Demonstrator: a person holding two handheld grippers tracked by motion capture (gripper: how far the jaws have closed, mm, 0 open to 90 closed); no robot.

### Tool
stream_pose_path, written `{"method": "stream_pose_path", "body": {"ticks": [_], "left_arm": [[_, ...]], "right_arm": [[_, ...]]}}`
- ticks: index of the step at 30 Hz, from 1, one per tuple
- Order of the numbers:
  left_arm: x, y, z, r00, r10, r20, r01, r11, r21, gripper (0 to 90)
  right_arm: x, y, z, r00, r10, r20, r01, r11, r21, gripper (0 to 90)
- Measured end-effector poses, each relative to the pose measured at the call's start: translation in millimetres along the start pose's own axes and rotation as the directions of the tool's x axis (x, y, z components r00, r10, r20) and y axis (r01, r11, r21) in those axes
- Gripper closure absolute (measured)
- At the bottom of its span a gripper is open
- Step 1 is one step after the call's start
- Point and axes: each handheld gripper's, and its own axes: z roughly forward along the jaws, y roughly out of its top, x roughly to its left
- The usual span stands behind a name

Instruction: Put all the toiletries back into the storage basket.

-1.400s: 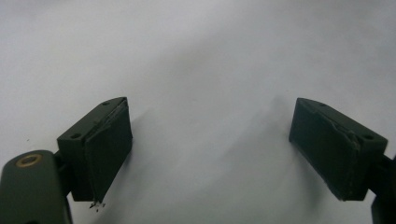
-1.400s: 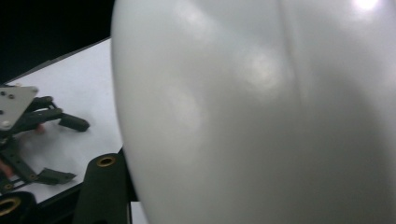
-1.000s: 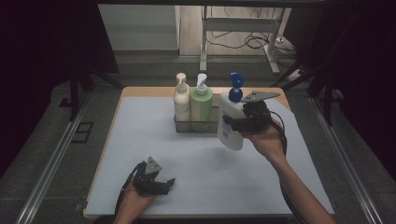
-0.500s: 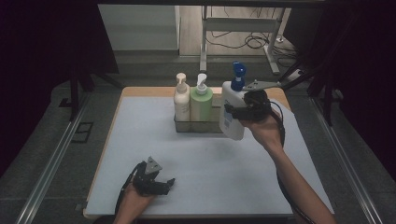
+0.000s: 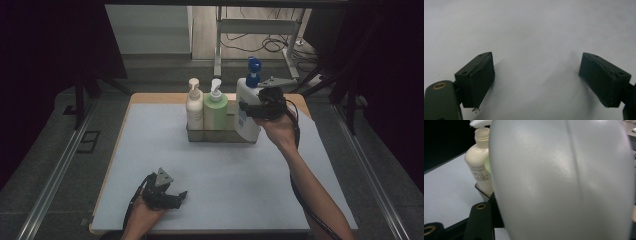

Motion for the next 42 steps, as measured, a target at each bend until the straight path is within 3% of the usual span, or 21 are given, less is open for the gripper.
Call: {"method": "stream_pose_path", "body": {"ticks": [25, 42], "left_arm": [[0.0, -0.2, 0.2, 1.0000, -0.007, 0.003, 0.007, 1.0000, -0.005, 13.1], [0.2, -0.1, -0.1, 1.0000, -0.003, 0.004, 0.003, 1.0000, 0.001, 13.0]], "right_arm": [[-9.8, 18.4, 36.9, 0.9976, 0.024, 0.065, -0.021, 0.999, -0.041, 40.3], [-16.9, 9.3, 65.1, 0.9958, 0.033, 0.085, -0.028, 0.998, -0.058, 40.3]]}}
